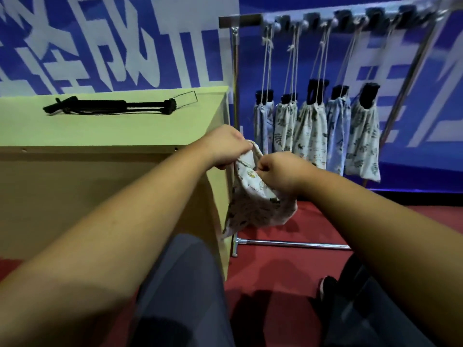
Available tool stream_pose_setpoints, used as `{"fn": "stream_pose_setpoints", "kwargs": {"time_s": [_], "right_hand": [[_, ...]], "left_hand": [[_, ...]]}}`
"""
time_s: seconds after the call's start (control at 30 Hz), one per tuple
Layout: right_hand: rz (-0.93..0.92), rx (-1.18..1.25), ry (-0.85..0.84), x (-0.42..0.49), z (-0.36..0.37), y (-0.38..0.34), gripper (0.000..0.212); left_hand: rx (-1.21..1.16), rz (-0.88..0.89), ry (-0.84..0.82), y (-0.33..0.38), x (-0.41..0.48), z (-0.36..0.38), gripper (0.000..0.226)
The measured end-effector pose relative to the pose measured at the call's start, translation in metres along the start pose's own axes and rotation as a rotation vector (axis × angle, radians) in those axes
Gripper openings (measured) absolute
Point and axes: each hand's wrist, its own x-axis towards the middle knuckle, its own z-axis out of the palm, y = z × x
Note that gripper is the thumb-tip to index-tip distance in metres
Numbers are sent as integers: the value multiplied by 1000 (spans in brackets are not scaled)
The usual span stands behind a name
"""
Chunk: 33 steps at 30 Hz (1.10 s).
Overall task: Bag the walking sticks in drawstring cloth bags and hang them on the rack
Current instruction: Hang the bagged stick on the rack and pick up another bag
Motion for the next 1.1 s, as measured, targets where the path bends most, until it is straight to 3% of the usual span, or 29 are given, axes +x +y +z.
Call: {"fn": "stream_pose_setpoints", "kwargs": {"time_s": [0.4,0.57,0.7,0.77,0.83,1.0,1.1], "right_hand": [[196,144,-66,4,97,75,23],[197,164,-267,-1,154,92,45],[168,94,-359,22,169,86,42],[224,11,-424,31,171,88,33],[332,-22,-490,37,170,94,38],[638,-27,-368,50,166,117,22],[763,42,-363,58,173,129,71]], "left_hand": [[-9,-96,-96,-64,43,106,34],[-64,-185,-279,-105,48,153,10],[-33,-194,-288,-124,52,170,11],[-37,-174,-282,-122,58,170,11],[-132,-190,-309,-116,63,169,12],[-296,-233,-352,-105,75,165,13],[-329,-229,-376,-106,80,160,17]]}}
